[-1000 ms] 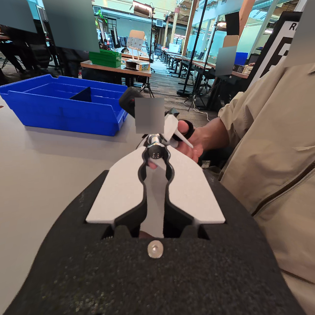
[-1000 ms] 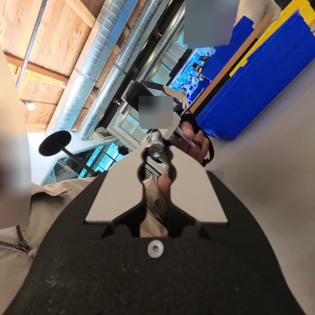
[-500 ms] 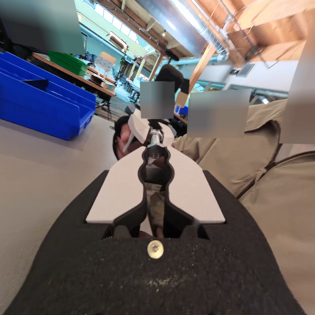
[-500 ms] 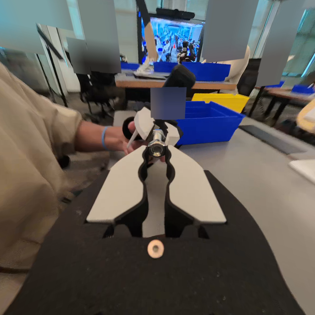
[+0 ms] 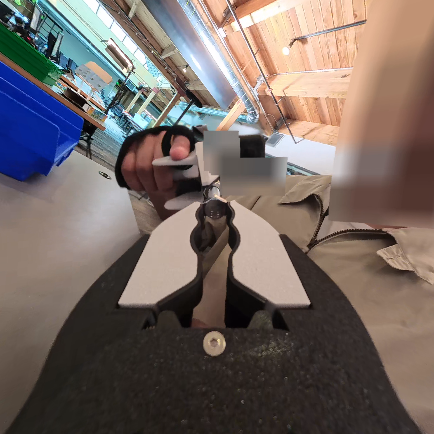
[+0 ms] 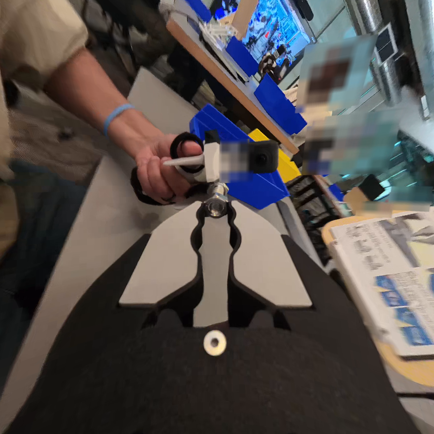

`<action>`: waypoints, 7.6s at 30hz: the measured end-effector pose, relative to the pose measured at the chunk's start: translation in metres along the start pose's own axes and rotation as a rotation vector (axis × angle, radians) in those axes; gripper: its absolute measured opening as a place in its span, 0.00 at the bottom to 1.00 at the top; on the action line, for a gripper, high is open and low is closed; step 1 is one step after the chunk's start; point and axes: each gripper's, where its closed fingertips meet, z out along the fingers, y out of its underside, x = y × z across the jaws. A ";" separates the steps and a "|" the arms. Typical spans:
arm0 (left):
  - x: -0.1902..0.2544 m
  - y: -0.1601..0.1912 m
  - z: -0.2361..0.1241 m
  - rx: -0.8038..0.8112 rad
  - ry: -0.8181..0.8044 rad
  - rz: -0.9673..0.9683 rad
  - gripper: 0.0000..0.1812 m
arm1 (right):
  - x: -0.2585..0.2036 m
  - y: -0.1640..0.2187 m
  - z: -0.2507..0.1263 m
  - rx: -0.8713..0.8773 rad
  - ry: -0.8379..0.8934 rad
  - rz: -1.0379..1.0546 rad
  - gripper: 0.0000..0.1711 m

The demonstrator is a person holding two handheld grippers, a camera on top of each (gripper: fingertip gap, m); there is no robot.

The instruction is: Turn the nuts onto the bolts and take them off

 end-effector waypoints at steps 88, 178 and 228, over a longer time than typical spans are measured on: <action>-0.019 0.007 -0.015 -0.173 -0.416 0.476 0.10 | -0.010 0.012 0.011 0.444 -0.178 1.362 0.11; -0.076 -0.036 -0.159 0.213 -1.557 0.668 0.10 | 0.031 0.112 0.012 -0.136 0.573 0.677 0.11; -0.093 -0.020 -0.131 0.054 -1.422 0.619 0.10 | 0.059 0.334 -0.287 -1.511 0.331 1.198 0.19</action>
